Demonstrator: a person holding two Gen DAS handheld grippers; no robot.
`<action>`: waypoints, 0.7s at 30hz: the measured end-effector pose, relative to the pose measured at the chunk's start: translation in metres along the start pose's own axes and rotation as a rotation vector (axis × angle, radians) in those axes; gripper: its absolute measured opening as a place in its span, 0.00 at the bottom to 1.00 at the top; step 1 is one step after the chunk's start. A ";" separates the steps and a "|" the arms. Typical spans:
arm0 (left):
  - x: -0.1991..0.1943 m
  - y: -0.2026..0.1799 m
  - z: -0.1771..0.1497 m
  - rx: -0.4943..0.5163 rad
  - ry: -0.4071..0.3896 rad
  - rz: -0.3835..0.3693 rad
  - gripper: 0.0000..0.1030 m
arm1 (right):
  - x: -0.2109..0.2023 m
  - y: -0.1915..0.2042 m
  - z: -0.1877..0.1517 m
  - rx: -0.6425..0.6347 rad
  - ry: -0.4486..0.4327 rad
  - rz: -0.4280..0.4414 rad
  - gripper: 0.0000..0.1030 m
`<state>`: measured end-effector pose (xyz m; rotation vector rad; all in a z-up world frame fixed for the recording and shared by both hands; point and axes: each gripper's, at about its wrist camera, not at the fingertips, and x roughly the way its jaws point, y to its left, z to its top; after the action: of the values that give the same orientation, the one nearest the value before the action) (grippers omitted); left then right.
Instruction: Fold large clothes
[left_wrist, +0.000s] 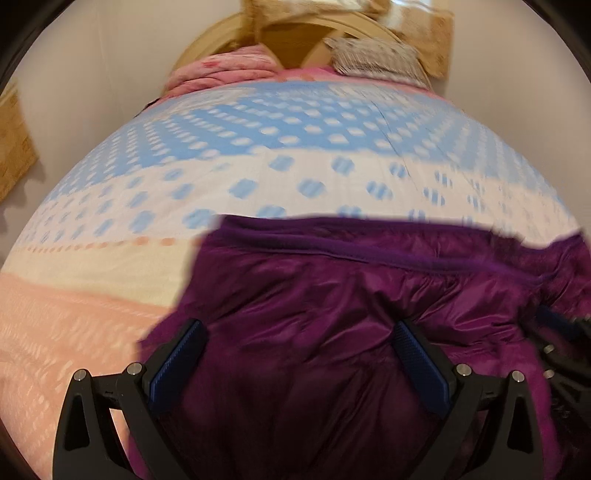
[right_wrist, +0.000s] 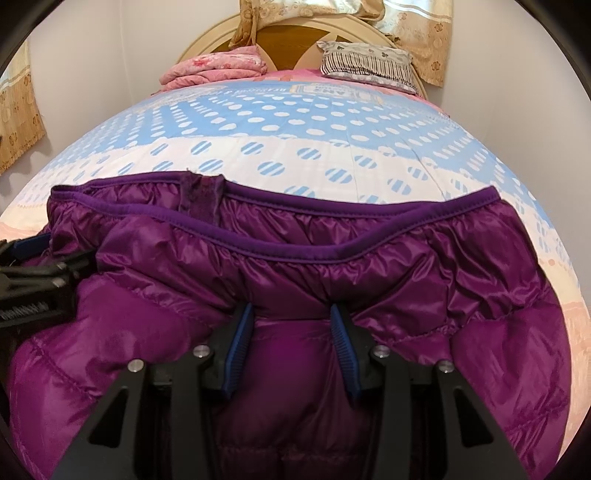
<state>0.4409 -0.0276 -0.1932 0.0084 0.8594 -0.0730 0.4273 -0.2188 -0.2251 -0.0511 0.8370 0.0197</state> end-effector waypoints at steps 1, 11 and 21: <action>-0.019 0.008 0.000 -0.036 -0.032 -0.028 0.99 | -0.007 -0.002 0.004 0.014 0.025 0.008 0.48; -0.031 0.020 -0.050 -0.006 -0.042 0.099 0.99 | -0.019 0.042 0.008 0.074 -0.012 -0.042 0.72; -0.024 0.026 -0.059 -0.085 -0.047 0.082 0.99 | 0.006 0.041 0.001 0.041 -0.005 -0.076 0.77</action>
<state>0.3820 0.0023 -0.2141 -0.0372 0.8137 0.0401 0.4306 -0.1775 -0.2307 -0.0437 0.8294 -0.0686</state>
